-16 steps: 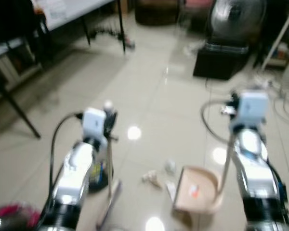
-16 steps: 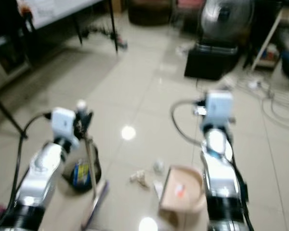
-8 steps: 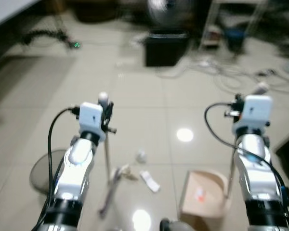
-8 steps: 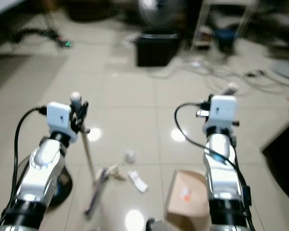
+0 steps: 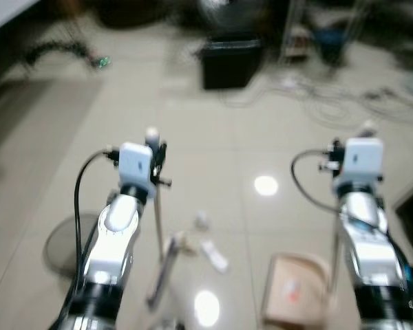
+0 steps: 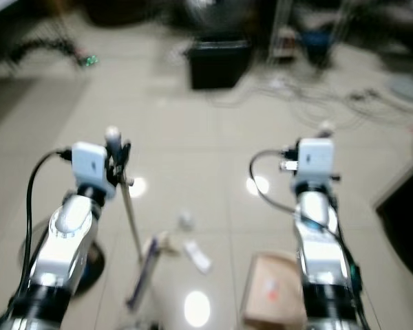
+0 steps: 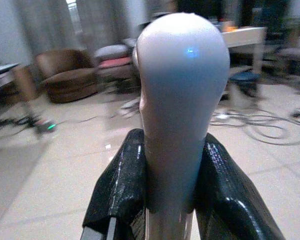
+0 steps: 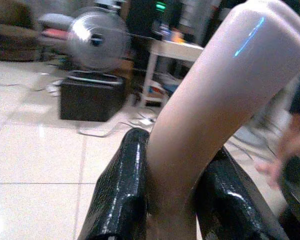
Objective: Sweep floor
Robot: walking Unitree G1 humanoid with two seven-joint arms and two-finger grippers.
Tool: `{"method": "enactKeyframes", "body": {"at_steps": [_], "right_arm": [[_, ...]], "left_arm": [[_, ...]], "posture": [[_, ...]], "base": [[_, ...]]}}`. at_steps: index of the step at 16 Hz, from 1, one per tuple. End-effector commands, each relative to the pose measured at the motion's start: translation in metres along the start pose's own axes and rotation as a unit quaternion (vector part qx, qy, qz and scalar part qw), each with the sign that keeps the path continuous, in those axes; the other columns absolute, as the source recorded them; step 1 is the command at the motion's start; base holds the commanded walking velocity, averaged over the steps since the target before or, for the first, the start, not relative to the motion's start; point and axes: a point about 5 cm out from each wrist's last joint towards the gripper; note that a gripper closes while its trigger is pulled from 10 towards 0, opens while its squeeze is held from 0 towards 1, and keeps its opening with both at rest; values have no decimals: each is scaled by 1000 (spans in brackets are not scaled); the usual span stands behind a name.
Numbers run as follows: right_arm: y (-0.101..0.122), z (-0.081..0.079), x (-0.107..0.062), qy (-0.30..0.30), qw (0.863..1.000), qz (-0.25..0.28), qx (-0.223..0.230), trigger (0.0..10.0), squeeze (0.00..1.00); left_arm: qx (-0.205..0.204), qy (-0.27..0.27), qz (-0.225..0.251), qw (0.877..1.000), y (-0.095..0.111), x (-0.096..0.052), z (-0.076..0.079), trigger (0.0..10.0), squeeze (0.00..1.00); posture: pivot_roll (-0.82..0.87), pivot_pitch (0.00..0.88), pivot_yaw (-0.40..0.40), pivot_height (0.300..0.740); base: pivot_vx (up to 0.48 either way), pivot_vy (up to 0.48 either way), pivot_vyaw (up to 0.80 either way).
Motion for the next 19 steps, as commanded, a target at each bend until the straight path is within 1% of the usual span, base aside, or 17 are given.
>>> {"method": "enactKeyframes", "body": {"at_steps": [1, 3, 6, 8, 9, 11, 13, 14, 15, 16, 18, 19], "right_arm": [[12, -10, 1, 14, 999, 28, 11, 10000, 0], [12, -8, 2, 12, 999, 30, 18, 10000, 0], [12, -15, 2, 46, 998, 32, 27, 10000, 0], [8, -17, 2, 48, 998, 26, 15, 10000, 0], [5, -17, 2, 40, 999, 27, 2, 10000, 0], [4, -17, 3, 38, 999, 36, -7, 10000, 0], [2, -16, 3, 42, 997, 57, -10, 10000, 0], [3, -15, 2, 40, 995, 94, -14, 10000, 0], [0, -15, 3, 40, 994, 97, -15, 10000, 0], [-2, -16, 5, 43, 994, 98, -22, 10000, 0], [-2, -19, 9, 58, 991, 116, -32, 10000, 0], [0, -20, 10, 68, 989, 128, -40, 10000, 0]], "left_arm": [[20, 17, 10, 1000, 5, -1, -11, 10000, 0], [21, 21, 9, 1000, 4, -1, -11, 10000, 0], [23, 25, 7, 999, 3, -1, -12, 10000, 0], [22, 23, 2, 999, 2, -3, -11, 10000, 0], [9, 15, -6, 1000, -1, -5, -9, 10000, 0], [10, 15, -13, 1000, -4, -7, -9, 10000, 0], [3, 31, -12, 999, -5, -7, -12, 10000, 0], [-8, 46, 2, 999, -5, -6, -15, 10000, 0], [-14, 52, 13, 998, -4, -6, -15, 10000, 0], [-23, 55, 9, 998, -6, -5, -16, 10000, 0], [-19, 62, 20, 998, -8, -6, -14, 10000, 0], [-17, 59, 29, 998, -9, -8, -11, 10000, 0]], "posture": [[-52, 63, 39, 740], [-52, 59, 37, 740], [-50, 57, 34, 740], [-45, 61, 33, 740], [-40, 72, 34, 740], [-37, 84, 36, 740], [-30, 113, 40, 740], [-27, 146, 46, 740], [-27, 159, 47, 740], [-29, 172, 49, 740], [-38, 229, 50, 740], [-35, 251, 47, 740]], "base": [[341, 0, 0], [339, 0, 0], [340, 0, 0], [319, 0, 0], [0, 0, 0], [0, 0, 0], [0, 0, 0], [0, 0, 0], [0, 0, 0], [0, 0, 0], [0, 0, 0], [0, 0, 0]]}}
Point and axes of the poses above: a point about 5 cm out from each wrist's last joint towards the gripper, its own x axis pointing out of the wrist towards the gripper, its own y axis along the axis of the wrist's last joint, z = x × y, and after that the axes turned 4 degrees about -x, right-handed
